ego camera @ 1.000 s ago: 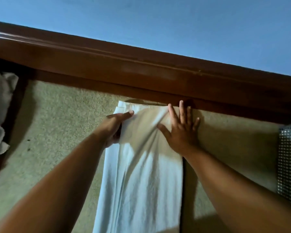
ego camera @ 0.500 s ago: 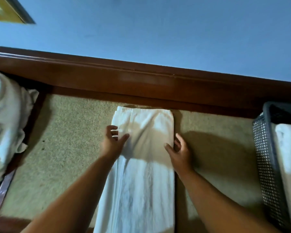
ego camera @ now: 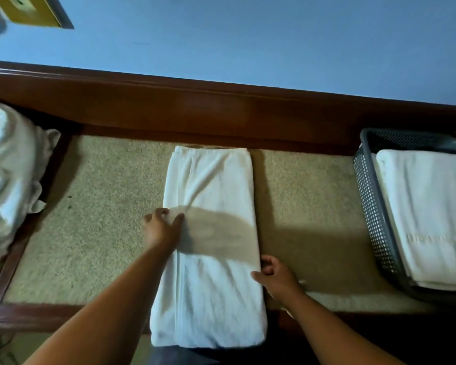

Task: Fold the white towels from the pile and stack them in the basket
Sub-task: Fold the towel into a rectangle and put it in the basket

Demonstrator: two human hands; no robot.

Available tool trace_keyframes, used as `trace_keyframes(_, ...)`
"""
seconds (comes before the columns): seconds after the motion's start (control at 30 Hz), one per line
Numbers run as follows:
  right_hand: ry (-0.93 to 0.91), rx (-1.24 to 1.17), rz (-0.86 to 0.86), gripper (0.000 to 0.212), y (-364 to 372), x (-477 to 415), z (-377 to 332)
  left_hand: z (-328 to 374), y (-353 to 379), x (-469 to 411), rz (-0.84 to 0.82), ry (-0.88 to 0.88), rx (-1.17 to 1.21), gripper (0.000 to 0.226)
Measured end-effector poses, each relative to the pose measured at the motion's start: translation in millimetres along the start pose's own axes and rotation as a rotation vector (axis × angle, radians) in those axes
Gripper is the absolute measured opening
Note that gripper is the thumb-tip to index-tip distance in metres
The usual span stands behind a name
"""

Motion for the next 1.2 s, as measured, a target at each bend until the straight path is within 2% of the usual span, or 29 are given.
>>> trace_keyframes(0.07,0.000,0.020,-0.001,0.050,0,10,19,-14,-12,29,-0.043,0.002,0.068,0.066)
trace_keyframes(0.1,0.014,0.012,-0.002,0.050,2,16,24,-24,-18,46,-0.092,-0.022,0.100,0.069)
trace_keyframes(0.23,0.062,-0.017,-0.079,0.029,9,38,33,-76,-35,96,-0.333,-0.105,0.023,0.064)
trace_keyframes(0.37,0.067,-0.037,-0.027,0.027,21,63,43,-117,-53,122,-0.591,-0.211,0.136,0.061)
trace_keyframes(0.47,0.080,-0.124,0.055,0.024,31,90,60,-141,-67,140,-0.688,-0.267,0.165,0.069)
trace_keyframes(0.6,0.133,-0.246,0.044,0.028,51,131,89,-173,-74,166,-0.763,-0.275,0.141,0.062)
trace_keyframes(0.77,0.264,-0.369,0.008,0.038,77,177,135,-201,-72,186,-0.769,-0.393,0.206,0.035)
trace_keyframes(0.83,0.260,-0.394,0.019,0.044,85,194,151,-209,-75,190,-0.775,-0.410,0.263,0.032)
trace_keyframes(0.93,0.202,-0.359,0.079,0.077,92,208,163,-215,-86,196,-0.759,-0.403,0.349,0.028)
trace_keyframes(0.97,0.182,-0.338,0.099,0.072,92,211,164,-215,-91,198,-0.745,-0.402,0.368,0.025)
trace_keyframes(1.03,0.162,-0.281,0.139,0.044,90,213,163,-214,-100,204,-0.708,-0.366,0.391,0.021)
trace_keyframes(1.07,0.160,-0.255,0.154,0.037,88,213,163,-214,-103,206,-0.684,-0.329,0.384,0.021)
trace_keyframes(1.2,0.119,-0.230,0.155,0.034,80,221,160,-216,-113,229,-0.511,-0.164,0.294,0.029)
Point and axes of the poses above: each hand's wrist, its own x-axis away from the middle knuckle, its own y-axis out of the palm, z = x × y, the point moved 2 cm from there along -x, towards the middle knuckle, and after that the axes turned 5 degrees about z, right-handed, at the moved point
